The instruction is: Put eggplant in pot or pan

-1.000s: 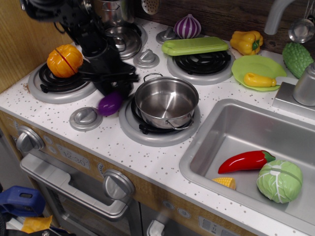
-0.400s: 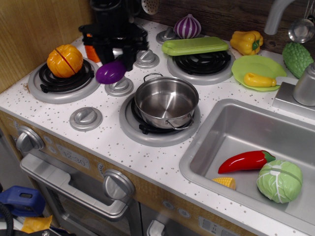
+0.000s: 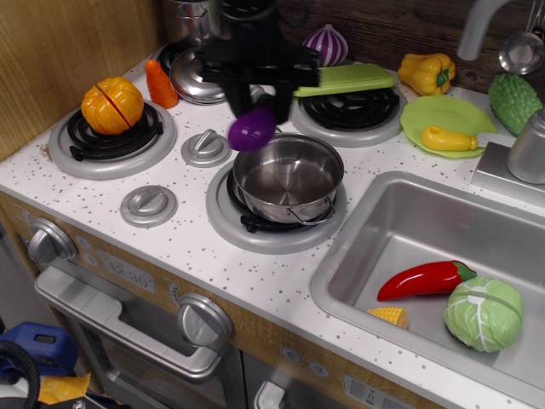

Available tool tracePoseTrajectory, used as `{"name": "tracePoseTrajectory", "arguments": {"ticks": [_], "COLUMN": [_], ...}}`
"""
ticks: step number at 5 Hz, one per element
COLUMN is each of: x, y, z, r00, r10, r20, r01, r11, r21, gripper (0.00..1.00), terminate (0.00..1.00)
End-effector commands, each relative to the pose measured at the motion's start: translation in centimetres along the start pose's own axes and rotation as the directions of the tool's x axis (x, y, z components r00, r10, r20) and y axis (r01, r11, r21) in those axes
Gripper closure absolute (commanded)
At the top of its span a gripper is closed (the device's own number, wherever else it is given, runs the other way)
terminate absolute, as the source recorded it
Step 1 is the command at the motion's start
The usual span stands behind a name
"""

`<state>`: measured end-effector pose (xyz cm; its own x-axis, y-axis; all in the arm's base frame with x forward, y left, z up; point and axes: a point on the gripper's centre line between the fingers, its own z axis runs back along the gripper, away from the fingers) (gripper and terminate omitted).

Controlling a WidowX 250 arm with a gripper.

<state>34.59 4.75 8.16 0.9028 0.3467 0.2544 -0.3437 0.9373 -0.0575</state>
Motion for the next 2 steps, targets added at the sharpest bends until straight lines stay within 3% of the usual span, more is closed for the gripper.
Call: {"name": "tracePoseTrajectory", "arguments": {"ticks": [1, 2], "x": [-0.4, -1.27], "y": [-0.84, -1.23], "z": [0.11, -0.42], "r00": [0.996, 0.993], "r10": [0.042, 0.08], "r20": [0.077, 0.089], "r01": [-0.039, -0.077], "r11": [0.998, 0.996], "r21": [-0.041, -0.035], "gripper": [0.0, 0.0], "terminate": [0.0, 1.0]}}
